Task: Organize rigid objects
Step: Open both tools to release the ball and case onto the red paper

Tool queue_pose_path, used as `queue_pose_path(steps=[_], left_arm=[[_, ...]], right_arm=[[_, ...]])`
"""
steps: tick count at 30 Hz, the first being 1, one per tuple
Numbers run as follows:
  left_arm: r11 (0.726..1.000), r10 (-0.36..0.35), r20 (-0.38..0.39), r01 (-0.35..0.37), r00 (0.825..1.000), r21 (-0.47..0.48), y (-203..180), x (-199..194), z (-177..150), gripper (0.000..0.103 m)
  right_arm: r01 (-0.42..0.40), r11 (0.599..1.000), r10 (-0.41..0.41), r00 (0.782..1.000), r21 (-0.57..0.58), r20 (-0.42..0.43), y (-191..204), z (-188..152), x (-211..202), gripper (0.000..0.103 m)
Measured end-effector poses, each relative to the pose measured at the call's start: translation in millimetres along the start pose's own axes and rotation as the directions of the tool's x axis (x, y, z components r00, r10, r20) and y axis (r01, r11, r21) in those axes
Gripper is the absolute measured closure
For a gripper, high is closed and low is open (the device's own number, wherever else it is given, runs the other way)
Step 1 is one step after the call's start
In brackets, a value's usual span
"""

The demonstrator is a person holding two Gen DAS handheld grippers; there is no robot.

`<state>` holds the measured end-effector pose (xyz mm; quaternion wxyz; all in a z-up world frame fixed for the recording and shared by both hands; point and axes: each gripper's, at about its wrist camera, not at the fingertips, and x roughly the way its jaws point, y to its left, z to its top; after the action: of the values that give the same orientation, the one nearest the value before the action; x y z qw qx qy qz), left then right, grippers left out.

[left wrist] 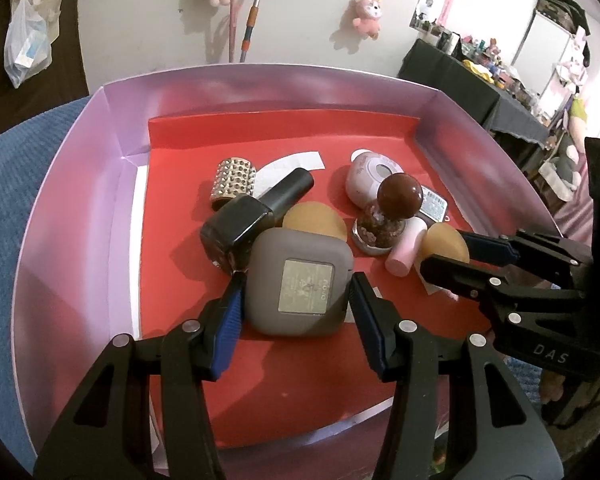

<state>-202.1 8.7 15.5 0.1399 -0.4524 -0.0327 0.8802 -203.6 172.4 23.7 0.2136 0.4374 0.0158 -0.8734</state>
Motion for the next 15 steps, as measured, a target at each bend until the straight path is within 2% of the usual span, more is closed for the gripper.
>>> queue_pose_path(steps=[15], left_arm=[[1.000,0.014,-0.002,-0.014,1.000,0.003,-2.4,0.0,0.7,0.054]], right_arm=[[0.003,1.000,-0.003,1.000,-0.003,-0.005,-0.1,-1.4,-0.2,0.063]])
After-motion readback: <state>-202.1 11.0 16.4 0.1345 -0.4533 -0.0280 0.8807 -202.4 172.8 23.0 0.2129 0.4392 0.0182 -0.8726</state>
